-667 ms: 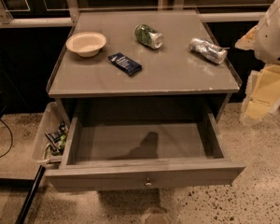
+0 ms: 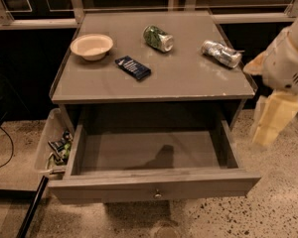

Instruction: Close top drawer

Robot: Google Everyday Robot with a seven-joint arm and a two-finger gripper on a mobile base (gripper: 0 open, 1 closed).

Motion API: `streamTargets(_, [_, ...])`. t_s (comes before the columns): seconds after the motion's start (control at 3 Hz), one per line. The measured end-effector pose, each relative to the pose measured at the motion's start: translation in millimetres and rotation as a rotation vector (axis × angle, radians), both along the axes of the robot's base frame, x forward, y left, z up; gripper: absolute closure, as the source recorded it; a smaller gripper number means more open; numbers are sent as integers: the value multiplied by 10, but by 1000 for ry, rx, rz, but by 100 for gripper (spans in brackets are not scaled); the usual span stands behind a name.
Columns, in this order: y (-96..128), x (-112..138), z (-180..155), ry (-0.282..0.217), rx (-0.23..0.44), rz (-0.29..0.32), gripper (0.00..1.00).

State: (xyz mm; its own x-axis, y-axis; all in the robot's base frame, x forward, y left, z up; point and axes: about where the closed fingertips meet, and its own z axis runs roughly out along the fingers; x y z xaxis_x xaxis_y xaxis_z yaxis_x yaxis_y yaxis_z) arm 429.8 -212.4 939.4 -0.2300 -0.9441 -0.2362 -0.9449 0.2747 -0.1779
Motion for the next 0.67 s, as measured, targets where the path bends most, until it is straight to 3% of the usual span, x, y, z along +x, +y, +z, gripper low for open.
streamTargets(0.33, [41,-174,-566,58,60,-1,0])
streamTargets(0.67, [56,-361,-1094,79,85,5,18])
